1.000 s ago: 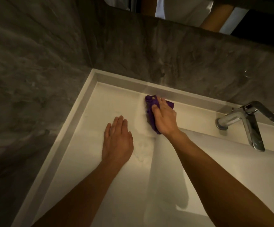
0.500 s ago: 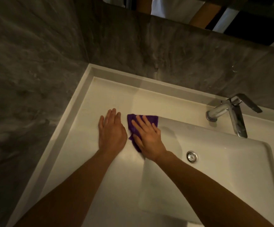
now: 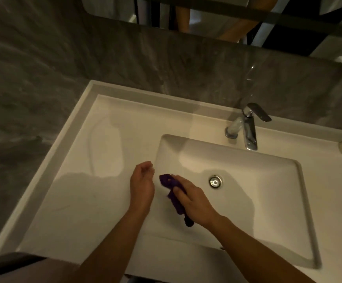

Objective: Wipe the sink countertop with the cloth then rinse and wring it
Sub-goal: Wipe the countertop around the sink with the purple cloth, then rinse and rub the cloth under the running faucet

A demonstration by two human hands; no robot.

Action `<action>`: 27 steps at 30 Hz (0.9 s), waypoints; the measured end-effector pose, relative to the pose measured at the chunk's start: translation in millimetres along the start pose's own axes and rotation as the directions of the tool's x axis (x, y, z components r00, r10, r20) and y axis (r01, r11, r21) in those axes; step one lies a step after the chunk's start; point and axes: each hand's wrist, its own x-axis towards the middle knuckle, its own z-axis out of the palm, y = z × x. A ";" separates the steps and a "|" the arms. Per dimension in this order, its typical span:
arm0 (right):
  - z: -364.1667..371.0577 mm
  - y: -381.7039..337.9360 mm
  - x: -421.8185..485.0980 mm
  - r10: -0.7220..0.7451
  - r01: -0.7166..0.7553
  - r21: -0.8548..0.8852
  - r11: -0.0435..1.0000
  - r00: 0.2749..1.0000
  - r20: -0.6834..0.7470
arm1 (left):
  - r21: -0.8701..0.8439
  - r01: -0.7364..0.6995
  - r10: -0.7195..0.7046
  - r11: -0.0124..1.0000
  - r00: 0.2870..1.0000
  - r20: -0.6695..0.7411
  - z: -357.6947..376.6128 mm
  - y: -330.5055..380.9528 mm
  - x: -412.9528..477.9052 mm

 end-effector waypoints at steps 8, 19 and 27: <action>-68.8 23.9 -24.2 -0.132 0.070 -0.361 0.930 0.980 -0.151 | -0.389 0.703 -0.347 0.595 0.662 0.664 105.2 -10.1 -65.5; -198.6 33.0 -51.1 -0.308 0.175 -0.311 0.934 0.836 -0.455 | -0.573 0.596 -0.299 0.563 0.793 0.531 172.5 -25.3 -81.7; -265.8 -3.1 46.8 -0.119 0.005 -0.232 0.973 0.870 -0.478 | -0.527 0.587 -0.340 0.614 0.800 0.495 193.3 -21.3 -53.8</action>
